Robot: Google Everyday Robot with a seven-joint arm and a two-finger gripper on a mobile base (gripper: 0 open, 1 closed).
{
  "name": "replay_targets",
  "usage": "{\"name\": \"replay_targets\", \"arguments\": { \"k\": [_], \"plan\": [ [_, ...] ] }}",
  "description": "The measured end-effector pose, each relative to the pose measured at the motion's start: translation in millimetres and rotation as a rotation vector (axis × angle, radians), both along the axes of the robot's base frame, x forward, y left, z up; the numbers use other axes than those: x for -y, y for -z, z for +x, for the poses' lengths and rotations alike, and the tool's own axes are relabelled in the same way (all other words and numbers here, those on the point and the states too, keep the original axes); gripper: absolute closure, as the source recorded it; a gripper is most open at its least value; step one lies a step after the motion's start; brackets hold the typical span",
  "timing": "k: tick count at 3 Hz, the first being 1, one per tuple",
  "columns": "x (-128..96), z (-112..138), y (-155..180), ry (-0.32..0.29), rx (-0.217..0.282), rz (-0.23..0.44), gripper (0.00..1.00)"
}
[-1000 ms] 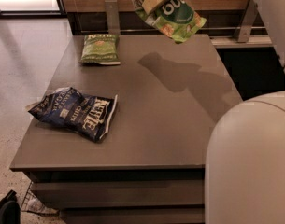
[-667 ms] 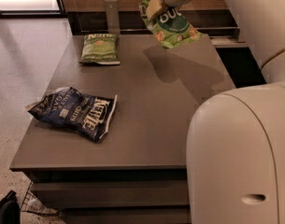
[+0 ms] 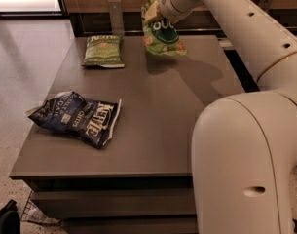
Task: Move green rice chip bag near green jalapeno chip bag
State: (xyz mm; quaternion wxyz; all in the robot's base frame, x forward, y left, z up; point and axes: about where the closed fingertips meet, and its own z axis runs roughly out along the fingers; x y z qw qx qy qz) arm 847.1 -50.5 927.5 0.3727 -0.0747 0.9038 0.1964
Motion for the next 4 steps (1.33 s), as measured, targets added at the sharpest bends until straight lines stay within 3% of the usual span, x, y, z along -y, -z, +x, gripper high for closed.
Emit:
{"name": "replay_targets", "arguments": {
  "k": [1,2,4],
  "plan": [
    [-34.0,23.5,24.5,-0.012,0.015,0.144,0.97],
    [-33.5,22.0,25.7,-0.013,0.009,0.134,0.74],
    [-39.4,22.7,33.1,-0.02,-0.001,0.132,0.13]
  ]
}}
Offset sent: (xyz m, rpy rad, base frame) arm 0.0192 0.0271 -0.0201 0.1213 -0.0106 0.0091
